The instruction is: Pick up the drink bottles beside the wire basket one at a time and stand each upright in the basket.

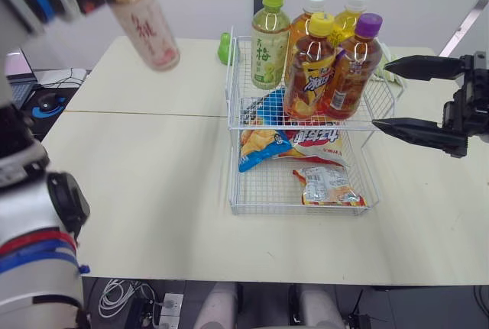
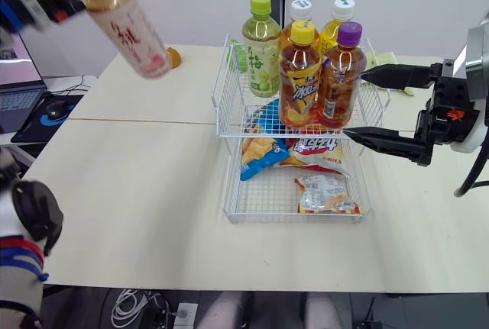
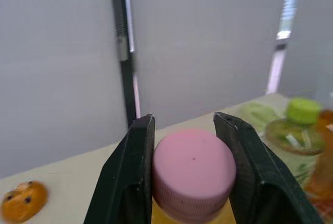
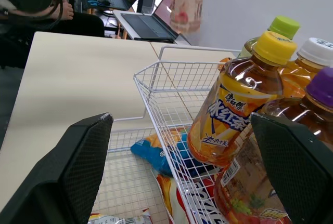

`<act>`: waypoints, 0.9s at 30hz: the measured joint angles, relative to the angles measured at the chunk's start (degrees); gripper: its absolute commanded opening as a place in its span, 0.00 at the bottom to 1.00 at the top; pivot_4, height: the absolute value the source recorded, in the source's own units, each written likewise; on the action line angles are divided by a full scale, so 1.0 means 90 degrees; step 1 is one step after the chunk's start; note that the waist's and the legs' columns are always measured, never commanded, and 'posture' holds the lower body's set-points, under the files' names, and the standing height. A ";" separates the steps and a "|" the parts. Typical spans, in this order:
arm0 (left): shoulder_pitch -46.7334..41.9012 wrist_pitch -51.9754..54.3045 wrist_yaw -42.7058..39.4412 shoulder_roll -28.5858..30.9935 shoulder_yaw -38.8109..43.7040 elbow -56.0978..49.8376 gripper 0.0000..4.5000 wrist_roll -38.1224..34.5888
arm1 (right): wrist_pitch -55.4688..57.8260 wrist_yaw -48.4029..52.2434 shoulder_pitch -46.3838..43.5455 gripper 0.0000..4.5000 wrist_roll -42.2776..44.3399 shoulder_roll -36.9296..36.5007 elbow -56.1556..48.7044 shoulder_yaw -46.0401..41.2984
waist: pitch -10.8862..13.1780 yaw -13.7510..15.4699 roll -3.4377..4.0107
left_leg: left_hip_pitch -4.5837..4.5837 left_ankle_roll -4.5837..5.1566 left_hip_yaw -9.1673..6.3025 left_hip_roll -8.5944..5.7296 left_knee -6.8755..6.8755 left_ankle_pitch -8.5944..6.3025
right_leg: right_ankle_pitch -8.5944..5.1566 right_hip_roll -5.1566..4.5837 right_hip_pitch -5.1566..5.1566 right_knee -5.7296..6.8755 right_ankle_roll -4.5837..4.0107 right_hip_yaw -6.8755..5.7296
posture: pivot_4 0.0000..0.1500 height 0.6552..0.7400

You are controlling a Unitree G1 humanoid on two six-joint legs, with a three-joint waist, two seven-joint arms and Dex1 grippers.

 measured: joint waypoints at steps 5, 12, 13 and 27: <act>-0.1322 0.0102 -0.0888 -0.0283 -0.0557 0.0784 0.31 -0.0142 | -0.0016 -0.0024 0.0040 1.00 0.0000 -0.0002 0.0010 -0.0023 | 0.0000 -0.0048 0.0001 | 0.0001 0.0000 0.0002 0.0002 -0.0001 0.0000 | 0.0000 0.0000 -0.0002 0.0006 0.0000 0.0004 | 1.00 1.00; -0.1311 0.0247 -0.1464 -0.0984 -0.1123 0.0847 0.31 -0.0206 | -0.0026 -0.0059 0.0039 1.00 0.0006 -0.0001 0.0006 -0.0023 | 0.0000 -0.0149 0.0002 | 0.0002 0.0000 0.0001 0.0003 -0.0002 0.0000 | 0.0000 0.0000 -0.0007 0.0012 0.0000 0.0017 | 1.00 1.00; -0.1203 0.0249 -0.1515 -0.1024 -0.1197 0.0834 0.31 -0.0202 | -0.0026 -0.0069 0.0039 1.00 0.0007 -0.0001 0.0006 -0.0023 | 0.0001 -0.0160 0.0002 | 0.0002 0.0000 -0.0001 0.0004 -0.0003 0.0000 | 0.0000 0.0000 -0.0010 0.0012 0.0000 0.0019 | 1.00 1.00; 0.0114 -0.0749 -0.1509 -0.1876 -0.1794 0.0318 0.31 0.0336 | 0.0010 -0.0170 0.0039 1.00 0.0046 -0.0051 0.0014 -0.0183 | 0.0001 -0.0174 0.0005 | -0.0002 0.0001 0.0001 0.0003 -0.0001 0.0000 | 0.0001 -0.0007 -0.0025 0.0015 -0.0001 0.0038 | 1.00 1.00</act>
